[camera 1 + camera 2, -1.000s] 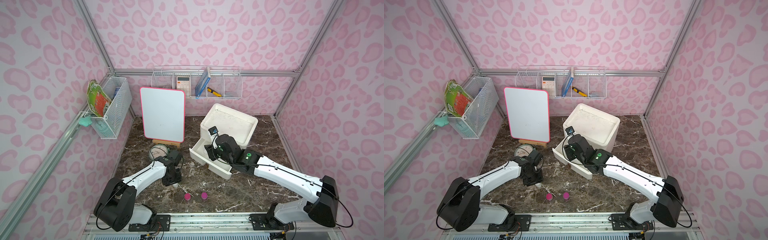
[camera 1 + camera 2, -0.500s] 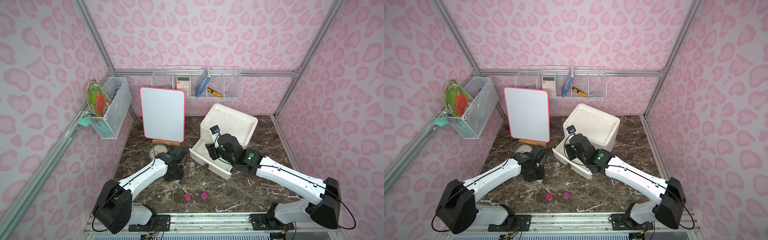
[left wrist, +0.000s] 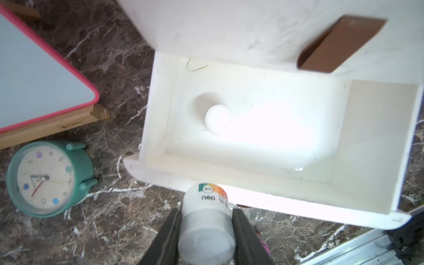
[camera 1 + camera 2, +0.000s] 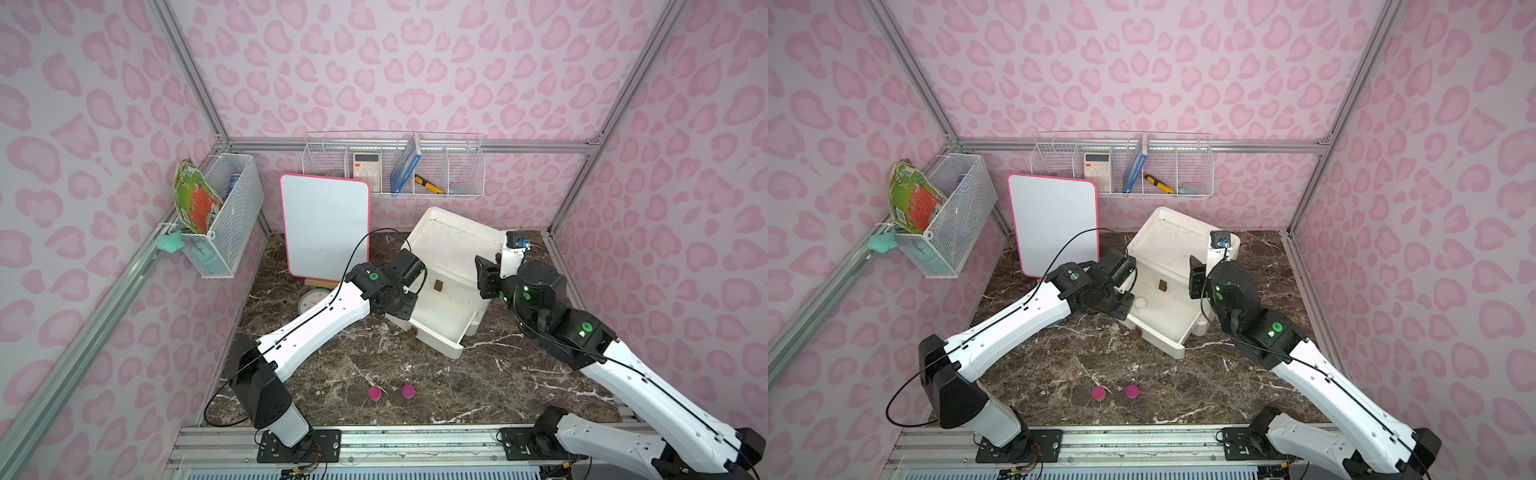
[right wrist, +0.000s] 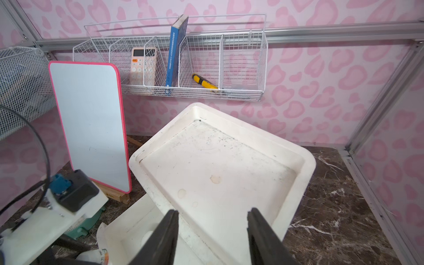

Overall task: Put the paint cans in the drawer according to color
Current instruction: Pick up the paint can at the center of the board, then place the paint can in the drawer.

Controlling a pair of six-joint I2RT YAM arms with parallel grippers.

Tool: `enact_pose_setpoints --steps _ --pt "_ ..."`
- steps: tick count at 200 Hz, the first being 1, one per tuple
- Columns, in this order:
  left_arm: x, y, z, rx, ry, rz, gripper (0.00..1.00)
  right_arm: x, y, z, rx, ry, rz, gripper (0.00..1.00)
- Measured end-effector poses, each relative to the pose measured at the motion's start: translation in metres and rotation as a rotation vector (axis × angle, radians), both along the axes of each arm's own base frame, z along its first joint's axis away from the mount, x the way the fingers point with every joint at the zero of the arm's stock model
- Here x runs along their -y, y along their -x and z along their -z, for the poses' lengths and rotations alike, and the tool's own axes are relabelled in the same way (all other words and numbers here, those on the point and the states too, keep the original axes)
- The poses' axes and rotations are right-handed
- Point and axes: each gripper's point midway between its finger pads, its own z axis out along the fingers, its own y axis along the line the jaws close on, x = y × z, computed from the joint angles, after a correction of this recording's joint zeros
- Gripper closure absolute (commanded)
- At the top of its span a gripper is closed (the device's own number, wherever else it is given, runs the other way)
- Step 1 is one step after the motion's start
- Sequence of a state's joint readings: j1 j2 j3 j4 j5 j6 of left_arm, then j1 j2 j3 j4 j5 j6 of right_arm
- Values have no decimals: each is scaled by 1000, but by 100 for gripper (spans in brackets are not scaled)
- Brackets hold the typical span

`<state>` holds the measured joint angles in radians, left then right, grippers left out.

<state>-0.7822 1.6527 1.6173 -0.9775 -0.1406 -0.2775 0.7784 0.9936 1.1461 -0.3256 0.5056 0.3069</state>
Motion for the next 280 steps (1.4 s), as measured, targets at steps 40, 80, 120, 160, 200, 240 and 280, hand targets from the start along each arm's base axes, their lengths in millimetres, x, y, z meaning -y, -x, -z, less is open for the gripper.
enact_pose_setpoints --steps 40,80,120,160,200,240,280 --pt "41 1 6 -5 -17 138 71 12 6 7 -14 -10 23 49" --pt "54 -4 24 -48 -56 196 71 18 11 8 -14 -19 24 49" --pt "69 -13 29 -37 -40 219 67 21 15 10 -14 -22 24 49" --pt "78 -21 32 -4 -16 222 73 21 15 11 -15 -21 24 48" --pt "56 -14 25 41 -33 166 77 22 15 14 -20 -16 25 48" --pt "45 -7 10 64 17 64 79 16 16 17 -24 -16 -4 48" --pt "23 -2 -8 122 77 -47 77 -15 23 42 -49 36 -172 46"
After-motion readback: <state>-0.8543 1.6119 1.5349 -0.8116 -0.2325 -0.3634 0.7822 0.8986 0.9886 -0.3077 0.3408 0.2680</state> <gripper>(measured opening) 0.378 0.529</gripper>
